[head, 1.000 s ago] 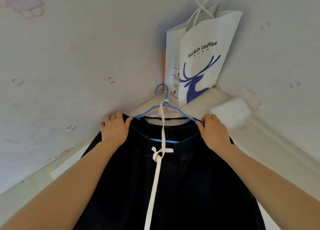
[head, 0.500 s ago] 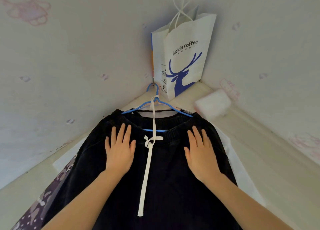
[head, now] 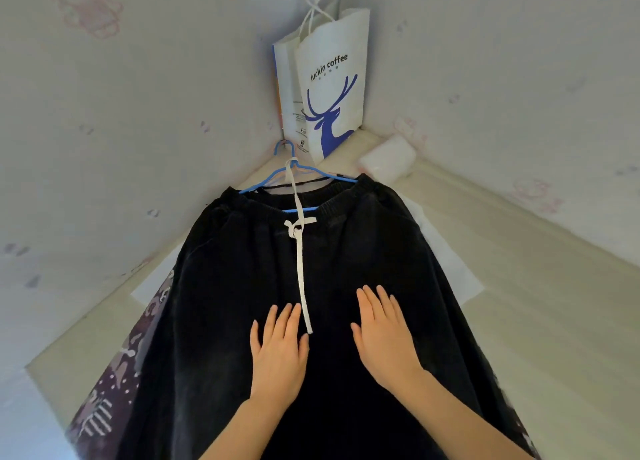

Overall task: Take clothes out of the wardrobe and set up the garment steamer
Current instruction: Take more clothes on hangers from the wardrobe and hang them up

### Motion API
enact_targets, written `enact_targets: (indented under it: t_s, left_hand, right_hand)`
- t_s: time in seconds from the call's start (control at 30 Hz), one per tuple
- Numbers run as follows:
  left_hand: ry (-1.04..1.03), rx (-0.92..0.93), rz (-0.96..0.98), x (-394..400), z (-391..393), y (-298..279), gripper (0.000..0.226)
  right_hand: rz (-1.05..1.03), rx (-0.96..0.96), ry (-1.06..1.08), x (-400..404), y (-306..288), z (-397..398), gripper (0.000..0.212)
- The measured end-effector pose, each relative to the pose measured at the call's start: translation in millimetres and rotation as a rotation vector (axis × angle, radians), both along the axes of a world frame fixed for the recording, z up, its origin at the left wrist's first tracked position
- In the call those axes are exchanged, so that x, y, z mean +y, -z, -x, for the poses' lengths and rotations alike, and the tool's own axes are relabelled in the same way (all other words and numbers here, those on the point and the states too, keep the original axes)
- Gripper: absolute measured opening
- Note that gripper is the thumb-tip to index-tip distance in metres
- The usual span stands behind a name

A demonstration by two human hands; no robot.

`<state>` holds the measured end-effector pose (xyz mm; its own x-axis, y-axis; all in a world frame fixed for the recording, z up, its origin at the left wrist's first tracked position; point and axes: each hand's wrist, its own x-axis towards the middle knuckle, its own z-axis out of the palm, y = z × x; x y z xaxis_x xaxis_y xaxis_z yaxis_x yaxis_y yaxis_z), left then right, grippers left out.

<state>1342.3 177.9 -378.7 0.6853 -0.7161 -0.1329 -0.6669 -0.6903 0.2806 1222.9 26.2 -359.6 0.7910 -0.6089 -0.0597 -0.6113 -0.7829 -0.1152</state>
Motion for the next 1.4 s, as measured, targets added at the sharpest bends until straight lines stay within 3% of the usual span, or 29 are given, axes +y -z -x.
enact_targets:
  t_s: [0.5,0.83,1.1,1.4]
  left_hand:
    - [0.244,-0.003,0.004,87.7,97.9,-19.9,0.05]
    - [0.684,-0.131,0.163,61.9,167.5,-36.7,0.049]
    - [1.033,-0.031,0.187,66.8,281.6,-50.7,0.042]
    - [1.341,0.084,0.191,150.8,428.7,-52.2,0.04]
  right_hand:
    - [-0.064,0.024,0.26,139.7,-16.0,116.7,0.055]
    - [-0.268,-0.064,0.618,185.9,-38.8,221.2,0.057]
    - [-0.261,-0.066,0.886,254.0,-50.4,331.8,0.055]
    - [-0.221,-0.161,1.197,379.3,-41.0,465.8,0.056]
